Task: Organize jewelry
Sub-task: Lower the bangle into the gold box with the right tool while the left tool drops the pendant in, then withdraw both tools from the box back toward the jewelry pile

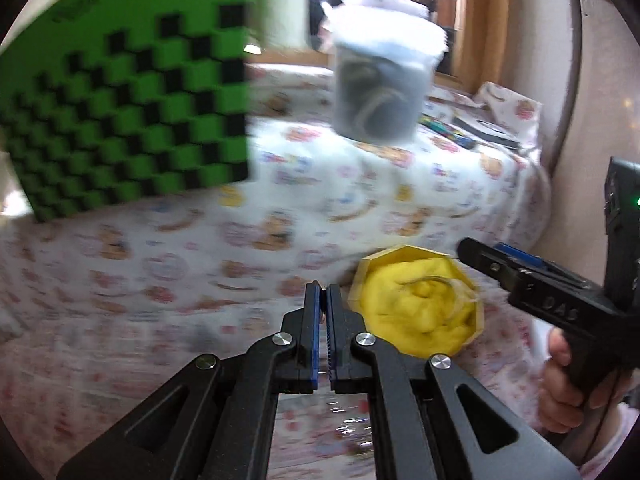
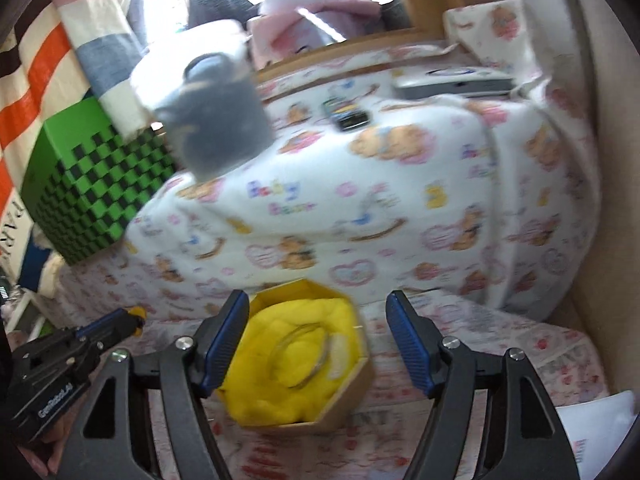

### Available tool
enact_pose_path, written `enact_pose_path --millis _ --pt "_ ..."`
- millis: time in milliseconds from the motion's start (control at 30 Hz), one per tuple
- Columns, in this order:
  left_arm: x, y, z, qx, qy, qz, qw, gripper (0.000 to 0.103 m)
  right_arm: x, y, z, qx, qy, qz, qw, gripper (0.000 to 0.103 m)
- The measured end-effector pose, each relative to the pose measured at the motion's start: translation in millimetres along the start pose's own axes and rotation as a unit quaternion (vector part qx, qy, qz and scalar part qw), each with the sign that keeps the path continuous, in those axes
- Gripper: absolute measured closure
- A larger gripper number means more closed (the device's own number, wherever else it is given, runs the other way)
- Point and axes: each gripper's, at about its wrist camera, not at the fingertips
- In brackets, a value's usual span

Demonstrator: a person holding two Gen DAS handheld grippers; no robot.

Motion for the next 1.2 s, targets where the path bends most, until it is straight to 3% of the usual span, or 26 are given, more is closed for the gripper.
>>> enact_pose_path --millis 300,433,667,733,867,933,1133,1200 --pt "17.0 -5.3 41.7 -0.036 0.109 -0.055 0.9918 0.101 34.4 -13.5 5.0 -0.015 0.004 0.053 0.998 0.031" --pt "16.4 -3.7 42.6 -0.031 0.127 -0.062 0.9895 0.097 42.2 -15.8 4.9 -0.019 0.0 0.069 0.997 0.03" --pt "16.0 -4.3 7.7 -0.006 0.05 -0.014 0.9986 0.092 36.3 -10.2 -3.9 -0.017 -0.009 0.063 0.998 0.027" --pt "12.9 -3.6 -9.5 0.011 0.021 -0.002 0.9997 0.087 29.2 -8.7 -6.7 -0.016 -0.013 0.061 0.998 0.026" --pt "5.7 2.4 -47.9 0.048 -0.042 0.016 0.9978 0.067 18.0 -7.8 -16.3 -0.02 -0.014 0.057 0.998 0.026" --pt "0.8 7.6 -64.5 0.061 -0.068 0.018 0.9957 0.065 10.8 -6.6 -20.1 -0.03 -0.004 0.052 0.998 0.026" --pt "-15.7 29.7 -100.2 0.08 -0.092 0.003 0.9925 0.052 -23.7 13.7 -38.9 -0.049 -0.002 0.011 0.999 0.026" --pt "-19.0 37.7 -107.6 0.086 -0.099 -0.004 0.9913 0.042 -33.3 24.4 -45.4 -0.056 -0.008 0.0 0.998 0.026"
Point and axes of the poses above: each gripper's, at about its wrist camera, not at the fingertips, and z roughly the way its jaws point, x to its right, y to its underside, and after that the axes turned 12 degrees about z, right-handed
